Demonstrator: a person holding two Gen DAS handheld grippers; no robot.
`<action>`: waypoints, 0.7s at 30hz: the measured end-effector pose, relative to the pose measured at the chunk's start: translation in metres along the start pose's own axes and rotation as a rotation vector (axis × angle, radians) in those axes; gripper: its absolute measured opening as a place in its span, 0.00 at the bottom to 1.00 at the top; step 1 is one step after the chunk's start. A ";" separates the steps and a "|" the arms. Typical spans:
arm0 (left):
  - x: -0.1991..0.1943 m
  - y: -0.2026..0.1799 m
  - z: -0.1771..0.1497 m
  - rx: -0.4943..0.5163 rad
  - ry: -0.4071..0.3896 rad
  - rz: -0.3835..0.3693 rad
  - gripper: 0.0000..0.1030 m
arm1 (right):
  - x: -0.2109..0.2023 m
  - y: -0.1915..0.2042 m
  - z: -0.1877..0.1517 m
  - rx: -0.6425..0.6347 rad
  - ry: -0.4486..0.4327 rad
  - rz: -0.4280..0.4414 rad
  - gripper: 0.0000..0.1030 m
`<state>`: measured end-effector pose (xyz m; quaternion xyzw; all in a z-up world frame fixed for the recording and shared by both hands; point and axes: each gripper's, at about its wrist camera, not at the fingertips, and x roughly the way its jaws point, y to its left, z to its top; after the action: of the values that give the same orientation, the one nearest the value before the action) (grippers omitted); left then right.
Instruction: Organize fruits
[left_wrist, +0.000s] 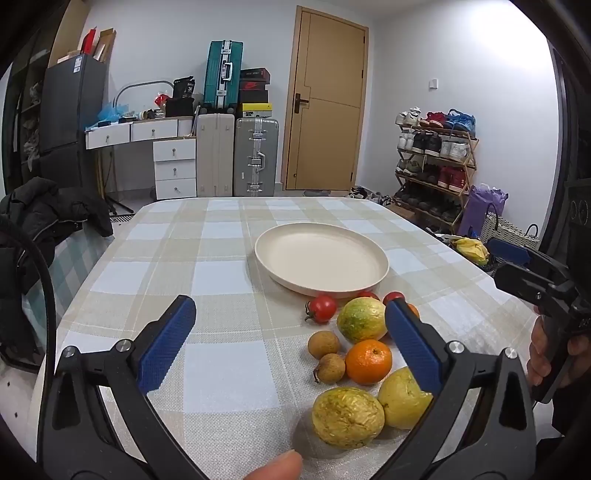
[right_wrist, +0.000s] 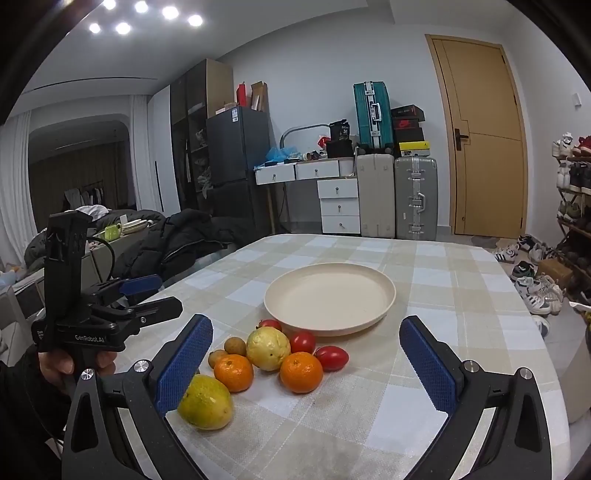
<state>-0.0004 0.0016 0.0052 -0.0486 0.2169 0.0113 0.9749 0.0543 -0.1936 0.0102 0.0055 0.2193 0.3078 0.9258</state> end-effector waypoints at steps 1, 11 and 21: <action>0.000 0.000 0.000 -0.001 -0.002 0.000 0.99 | 0.001 0.000 0.000 0.000 0.002 -0.002 1.00; -0.001 -0.005 0.000 0.001 -0.004 -0.003 0.99 | 0.003 -0.002 -0.001 0.005 0.009 0.007 1.00; -0.001 -0.008 -0.001 0.001 -0.004 0.000 0.99 | 0.004 -0.003 -0.003 0.004 0.007 -0.005 1.00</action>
<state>-0.0014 -0.0064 0.0050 -0.0483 0.2149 0.0113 0.9754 0.0573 -0.1943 0.0051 0.0055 0.2232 0.3053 0.9257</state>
